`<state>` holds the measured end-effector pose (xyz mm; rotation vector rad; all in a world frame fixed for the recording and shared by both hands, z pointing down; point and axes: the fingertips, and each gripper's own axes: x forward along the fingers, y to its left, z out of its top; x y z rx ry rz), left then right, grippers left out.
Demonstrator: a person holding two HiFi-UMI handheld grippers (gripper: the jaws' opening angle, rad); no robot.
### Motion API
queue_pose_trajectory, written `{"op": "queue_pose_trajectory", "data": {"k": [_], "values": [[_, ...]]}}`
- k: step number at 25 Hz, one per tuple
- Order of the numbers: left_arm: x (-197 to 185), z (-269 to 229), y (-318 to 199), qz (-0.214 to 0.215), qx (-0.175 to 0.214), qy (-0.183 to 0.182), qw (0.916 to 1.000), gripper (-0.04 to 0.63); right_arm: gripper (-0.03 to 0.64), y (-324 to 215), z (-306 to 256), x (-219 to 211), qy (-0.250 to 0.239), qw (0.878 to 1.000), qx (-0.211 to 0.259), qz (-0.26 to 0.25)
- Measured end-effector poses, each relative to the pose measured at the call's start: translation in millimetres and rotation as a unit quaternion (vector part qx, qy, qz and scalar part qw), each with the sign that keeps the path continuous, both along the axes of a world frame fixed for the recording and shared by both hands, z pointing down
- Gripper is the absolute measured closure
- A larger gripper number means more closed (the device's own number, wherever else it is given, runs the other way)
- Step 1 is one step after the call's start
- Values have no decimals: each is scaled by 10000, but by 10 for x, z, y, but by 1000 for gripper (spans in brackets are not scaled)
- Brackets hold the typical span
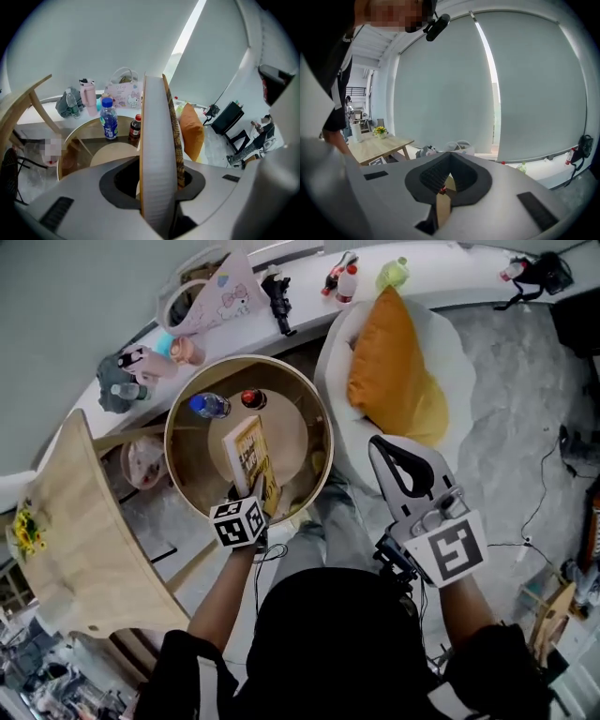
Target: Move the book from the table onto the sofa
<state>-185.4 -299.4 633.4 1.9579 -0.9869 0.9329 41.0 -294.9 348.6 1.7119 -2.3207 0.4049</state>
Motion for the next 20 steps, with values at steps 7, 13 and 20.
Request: {"op": "queue_pose_trajectory", "data": {"k": [7, 13, 20], "values": [[60, -892, 29, 415, 854, 709, 9930, 442, 604, 595, -595, -20, 329, 9963, 579, 543], [138, -1677, 273, 913, 1535, 1362, 9744, 442, 604, 1138, -977, -131, 574, 9891, 986, 936], [231, -2527, 627, 1584, 2210, 2037, 9405, 442, 604, 1704, -1202, -190, 743, 9803, 1219, 1365]]}}
